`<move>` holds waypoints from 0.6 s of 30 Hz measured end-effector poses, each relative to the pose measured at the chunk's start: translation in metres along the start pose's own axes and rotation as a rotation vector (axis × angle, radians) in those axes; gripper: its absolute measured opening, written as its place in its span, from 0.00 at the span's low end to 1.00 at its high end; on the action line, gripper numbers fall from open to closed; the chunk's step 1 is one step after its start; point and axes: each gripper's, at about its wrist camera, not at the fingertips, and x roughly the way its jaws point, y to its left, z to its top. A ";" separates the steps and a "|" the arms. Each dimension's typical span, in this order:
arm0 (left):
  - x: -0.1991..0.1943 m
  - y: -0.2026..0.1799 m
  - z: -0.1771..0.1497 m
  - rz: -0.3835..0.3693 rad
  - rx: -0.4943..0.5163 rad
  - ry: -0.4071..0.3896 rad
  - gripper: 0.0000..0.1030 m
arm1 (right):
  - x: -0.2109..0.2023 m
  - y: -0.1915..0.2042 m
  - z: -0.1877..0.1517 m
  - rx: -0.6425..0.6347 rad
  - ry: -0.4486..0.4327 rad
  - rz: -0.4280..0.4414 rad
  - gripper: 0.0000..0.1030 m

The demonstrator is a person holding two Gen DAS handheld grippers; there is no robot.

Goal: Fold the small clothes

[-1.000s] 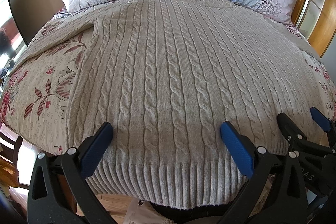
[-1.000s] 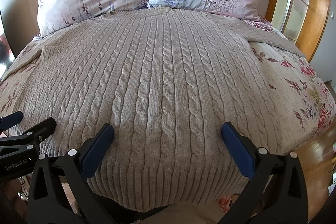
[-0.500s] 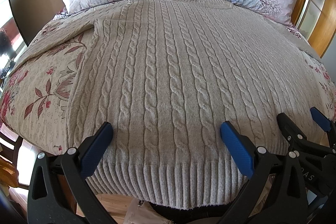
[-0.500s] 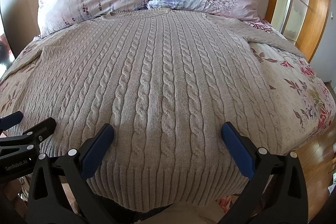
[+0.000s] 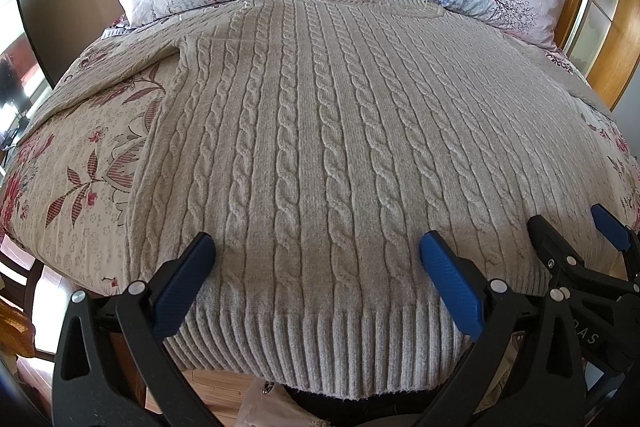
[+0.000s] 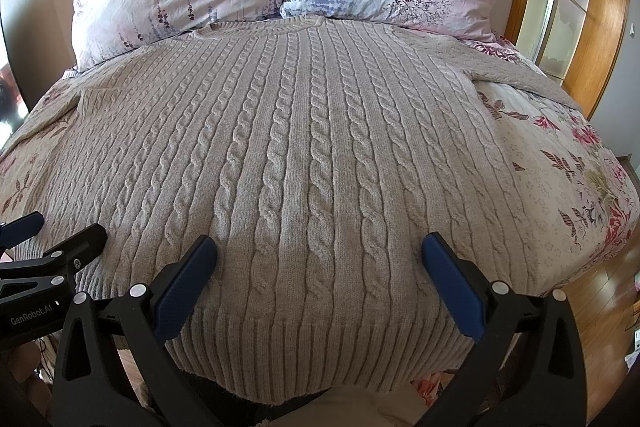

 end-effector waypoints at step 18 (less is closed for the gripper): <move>-0.001 0.000 -0.001 0.000 0.000 -0.002 0.98 | 0.000 0.000 0.002 -0.003 0.002 0.002 0.99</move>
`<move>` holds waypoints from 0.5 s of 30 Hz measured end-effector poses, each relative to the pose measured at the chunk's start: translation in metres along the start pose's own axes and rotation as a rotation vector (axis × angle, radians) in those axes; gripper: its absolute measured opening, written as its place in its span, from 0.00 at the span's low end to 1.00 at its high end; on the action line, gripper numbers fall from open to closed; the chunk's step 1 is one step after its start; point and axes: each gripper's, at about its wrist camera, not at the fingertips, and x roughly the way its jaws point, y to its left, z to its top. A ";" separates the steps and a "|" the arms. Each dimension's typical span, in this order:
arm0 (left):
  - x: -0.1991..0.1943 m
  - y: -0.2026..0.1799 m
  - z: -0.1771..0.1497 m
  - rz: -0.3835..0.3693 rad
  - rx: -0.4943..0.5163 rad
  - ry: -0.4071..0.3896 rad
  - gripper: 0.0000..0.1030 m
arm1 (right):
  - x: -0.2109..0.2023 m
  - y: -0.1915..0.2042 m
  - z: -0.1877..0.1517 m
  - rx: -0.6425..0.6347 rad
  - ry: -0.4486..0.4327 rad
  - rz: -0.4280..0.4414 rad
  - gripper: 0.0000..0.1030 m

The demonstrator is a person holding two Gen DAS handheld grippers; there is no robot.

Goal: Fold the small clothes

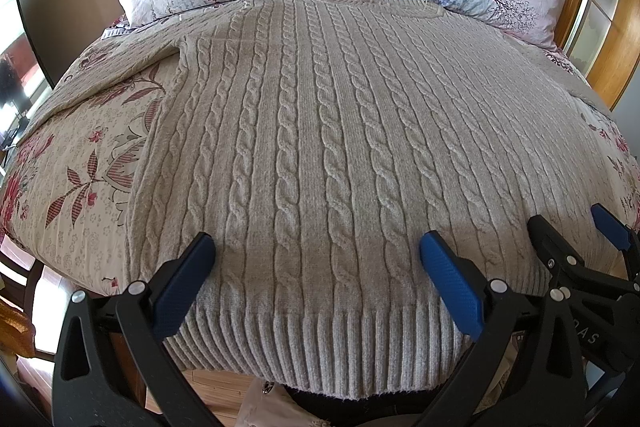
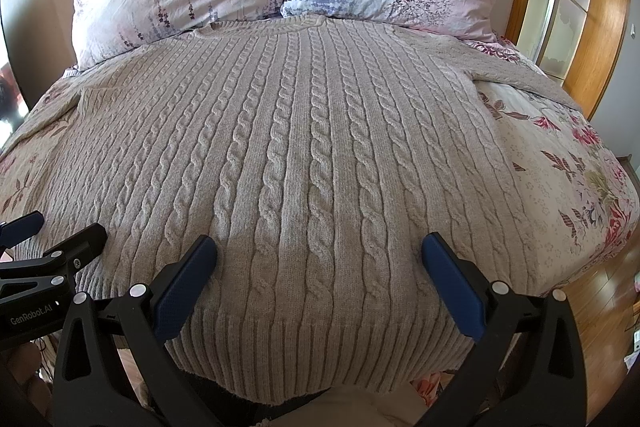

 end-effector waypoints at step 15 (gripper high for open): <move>0.001 0.000 0.001 0.000 0.003 0.004 0.98 | 0.001 -0.001 0.005 -0.014 0.010 0.011 0.99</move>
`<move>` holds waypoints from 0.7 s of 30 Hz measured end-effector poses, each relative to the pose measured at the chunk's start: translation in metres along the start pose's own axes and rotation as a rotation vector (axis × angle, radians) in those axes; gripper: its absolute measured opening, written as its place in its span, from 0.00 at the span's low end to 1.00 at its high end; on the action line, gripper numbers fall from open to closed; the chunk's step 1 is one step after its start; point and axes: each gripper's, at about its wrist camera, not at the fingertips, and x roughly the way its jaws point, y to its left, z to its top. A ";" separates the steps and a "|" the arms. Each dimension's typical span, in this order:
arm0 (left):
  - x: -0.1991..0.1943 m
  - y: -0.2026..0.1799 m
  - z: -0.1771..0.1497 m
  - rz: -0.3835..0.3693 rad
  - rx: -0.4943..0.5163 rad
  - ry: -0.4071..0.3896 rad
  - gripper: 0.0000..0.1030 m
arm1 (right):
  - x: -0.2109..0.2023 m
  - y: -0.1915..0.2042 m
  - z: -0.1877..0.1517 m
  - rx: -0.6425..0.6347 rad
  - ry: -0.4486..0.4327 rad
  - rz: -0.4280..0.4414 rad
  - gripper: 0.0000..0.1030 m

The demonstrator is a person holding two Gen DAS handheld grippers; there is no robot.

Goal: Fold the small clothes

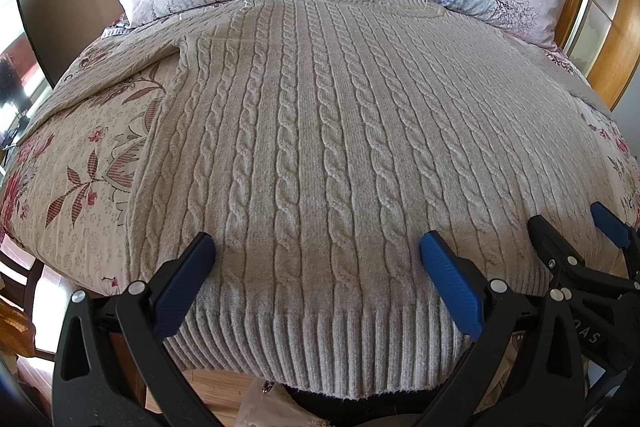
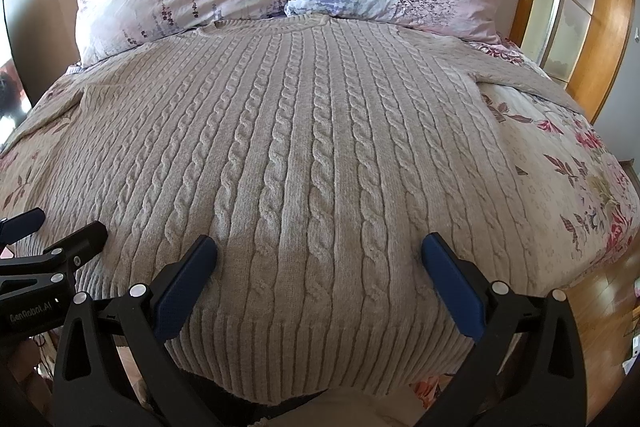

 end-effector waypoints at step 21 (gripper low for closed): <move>0.007 0.008 0.027 -0.054 0.069 -0.040 0.98 | 0.017 -0.057 0.045 0.018 -0.018 0.221 0.99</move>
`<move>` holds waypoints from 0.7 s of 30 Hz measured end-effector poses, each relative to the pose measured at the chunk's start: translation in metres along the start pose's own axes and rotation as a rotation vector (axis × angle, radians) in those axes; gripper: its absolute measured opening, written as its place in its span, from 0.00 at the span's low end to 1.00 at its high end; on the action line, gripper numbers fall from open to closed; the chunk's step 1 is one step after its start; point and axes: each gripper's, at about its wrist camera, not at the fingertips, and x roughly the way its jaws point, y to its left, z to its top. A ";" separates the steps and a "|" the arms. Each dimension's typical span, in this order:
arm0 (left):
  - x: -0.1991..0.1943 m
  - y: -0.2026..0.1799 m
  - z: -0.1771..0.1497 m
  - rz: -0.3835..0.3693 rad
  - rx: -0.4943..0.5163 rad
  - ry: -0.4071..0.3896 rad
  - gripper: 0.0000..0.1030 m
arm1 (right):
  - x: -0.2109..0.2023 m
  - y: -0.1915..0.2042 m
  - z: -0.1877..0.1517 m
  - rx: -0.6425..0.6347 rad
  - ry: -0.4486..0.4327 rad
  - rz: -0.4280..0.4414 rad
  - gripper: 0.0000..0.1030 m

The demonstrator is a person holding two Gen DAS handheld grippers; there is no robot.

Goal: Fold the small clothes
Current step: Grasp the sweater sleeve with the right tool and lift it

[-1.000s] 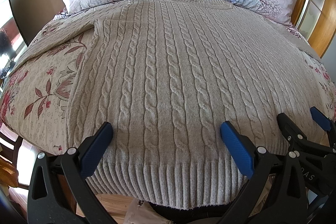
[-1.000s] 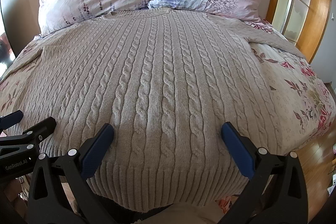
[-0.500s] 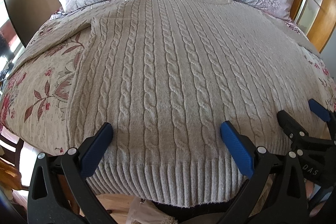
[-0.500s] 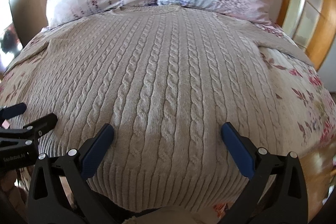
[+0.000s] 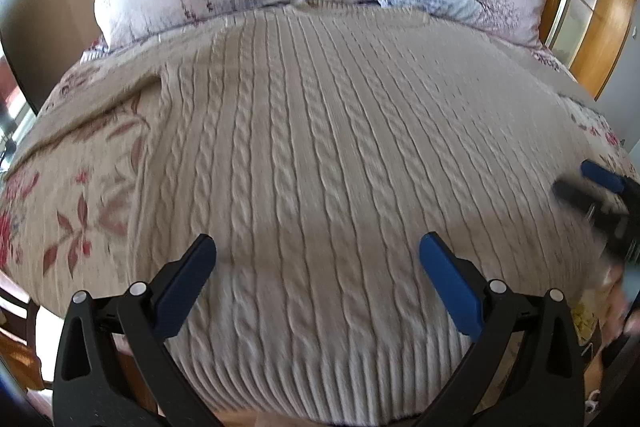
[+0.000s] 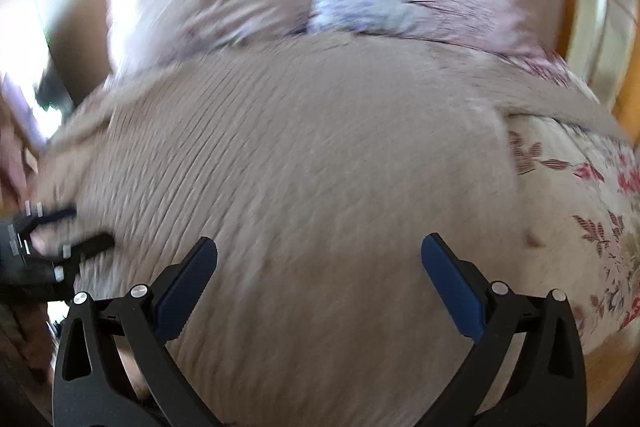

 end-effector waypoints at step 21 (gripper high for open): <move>0.026 0.034 0.087 -0.101 0.006 -0.075 0.98 | 0.039 -0.272 0.092 0.841 -0.069 -0.120 0.55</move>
